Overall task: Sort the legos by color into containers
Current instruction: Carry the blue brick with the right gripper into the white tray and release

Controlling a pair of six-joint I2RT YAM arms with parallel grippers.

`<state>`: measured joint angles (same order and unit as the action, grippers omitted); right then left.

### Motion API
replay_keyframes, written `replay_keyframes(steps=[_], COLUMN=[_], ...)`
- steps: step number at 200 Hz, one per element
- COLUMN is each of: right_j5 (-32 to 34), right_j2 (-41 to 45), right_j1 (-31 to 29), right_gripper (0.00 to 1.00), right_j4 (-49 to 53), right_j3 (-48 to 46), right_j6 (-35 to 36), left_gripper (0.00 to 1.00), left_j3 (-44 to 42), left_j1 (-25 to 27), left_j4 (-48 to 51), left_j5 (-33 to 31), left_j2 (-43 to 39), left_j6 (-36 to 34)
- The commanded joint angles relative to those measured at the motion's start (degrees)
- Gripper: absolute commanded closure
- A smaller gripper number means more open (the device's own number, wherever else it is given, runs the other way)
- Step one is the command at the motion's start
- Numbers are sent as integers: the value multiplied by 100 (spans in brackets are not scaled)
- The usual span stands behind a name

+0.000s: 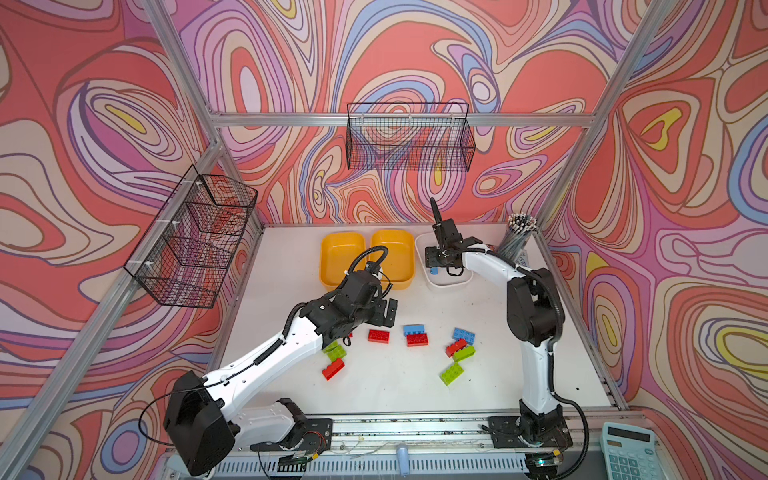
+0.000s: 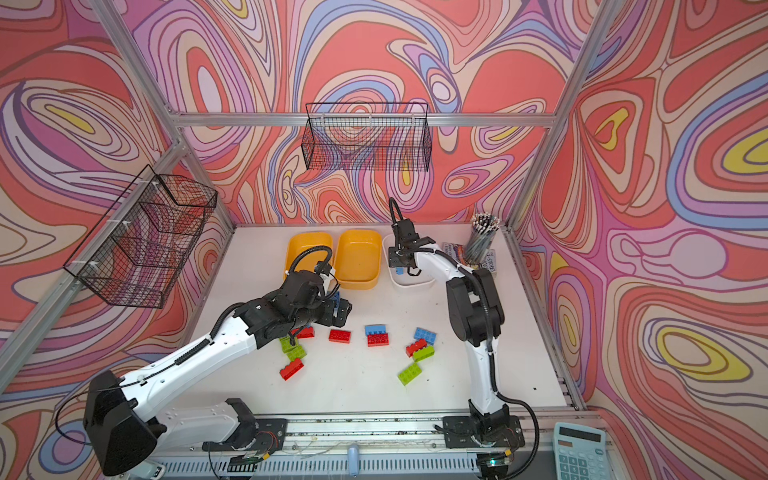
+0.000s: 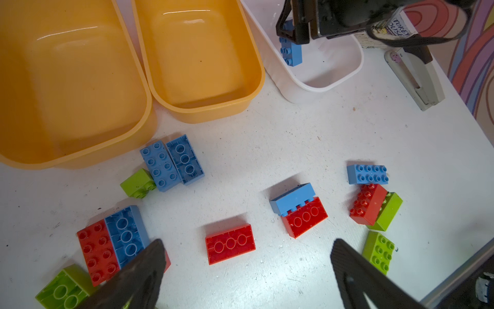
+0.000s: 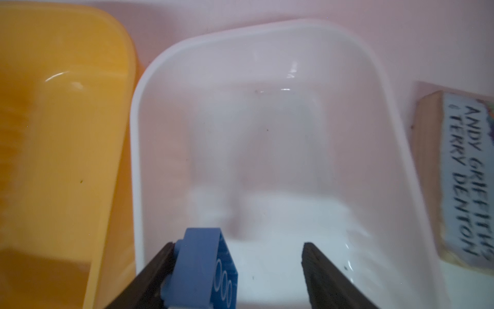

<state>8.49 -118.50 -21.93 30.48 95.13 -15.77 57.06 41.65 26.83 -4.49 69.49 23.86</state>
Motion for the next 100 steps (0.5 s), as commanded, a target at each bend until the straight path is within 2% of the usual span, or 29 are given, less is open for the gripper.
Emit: replay_keyframes(steps=[1, 19, 37, 100], right_j5=[305, 355, 421, 584], right_j2=[764, 923, 705, -887], right_j1=[-128, -134, -123, -62], right_gripper=[18, 17, 18, 22], right_j4=[-86, -191, -233, 275], right_j3=[-539, -818, -721, 1067], right_j6=[-196, -179, -91, 110], left_gripper=[0, 0, 0, 0], left_j3=[-292, -562, -709, -699], left_j1=[14, 18, 14, 19], left_j4=[3, -60, -14, 191], left_j5=[52, 34, -22, -255], left_j2=[-467, -780, -995, -1282], left_j6=[198, 294, 346, 458])
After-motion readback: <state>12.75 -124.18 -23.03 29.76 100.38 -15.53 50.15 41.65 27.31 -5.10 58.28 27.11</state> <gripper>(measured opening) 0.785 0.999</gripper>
